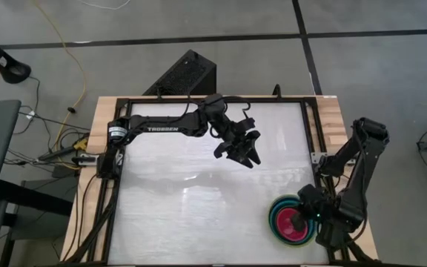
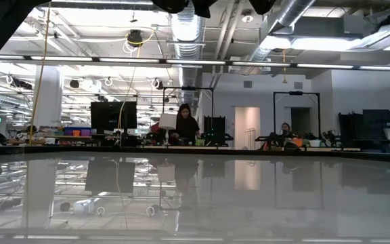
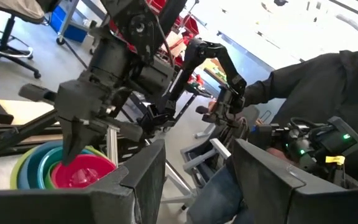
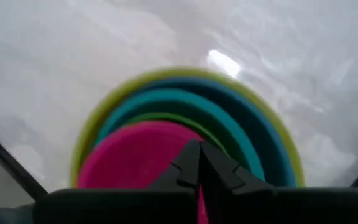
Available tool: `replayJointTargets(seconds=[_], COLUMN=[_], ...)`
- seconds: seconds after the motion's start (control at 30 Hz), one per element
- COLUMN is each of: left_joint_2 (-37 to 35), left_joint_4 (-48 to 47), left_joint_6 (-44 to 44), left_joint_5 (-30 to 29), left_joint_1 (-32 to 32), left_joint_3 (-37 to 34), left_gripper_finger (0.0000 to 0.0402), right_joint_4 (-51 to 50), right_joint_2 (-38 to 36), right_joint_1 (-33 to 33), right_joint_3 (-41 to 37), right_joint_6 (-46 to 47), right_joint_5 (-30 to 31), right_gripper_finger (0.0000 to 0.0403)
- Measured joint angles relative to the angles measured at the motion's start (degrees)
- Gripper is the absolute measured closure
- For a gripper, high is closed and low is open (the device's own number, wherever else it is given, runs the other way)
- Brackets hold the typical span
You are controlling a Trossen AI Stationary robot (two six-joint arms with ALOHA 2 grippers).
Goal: Nest bowls inside each other
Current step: Stack the red bowl on the green bowl
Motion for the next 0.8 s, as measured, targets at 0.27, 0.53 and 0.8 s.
replayJointTargets(seconds=[0.27, 0.53, 0.8], left_joint_2=[0.0, 0.0, 0.0], left_joint_4=[0.0, 0.0, 0.0], left_joint_6=[0.3, -0.1, -0.1], left_joint_5=[0.0, 0.1, 0.4], left_joint_1=[0.0, 0.0, 0.0], left_joint_3=[0.0, 0.0, 0.0], left_gripper_finger=[0.0225, 0.0225, 0.0225], right_joint_4=[7.1, 6.8, 12.1], right_joint_2=[0.5, -2.5, -4.7], right_joint_1=[-0.9, -2.4, -3.5], right_joint_3=[-6.3, -9.8, -14.2], right_joint_6=[1.7, 1.7, 2.2], right_joint_5=[-1.9, -1.7, -1.5], right_gripper_finger=[0.0384, 0.0384, 0.0382])
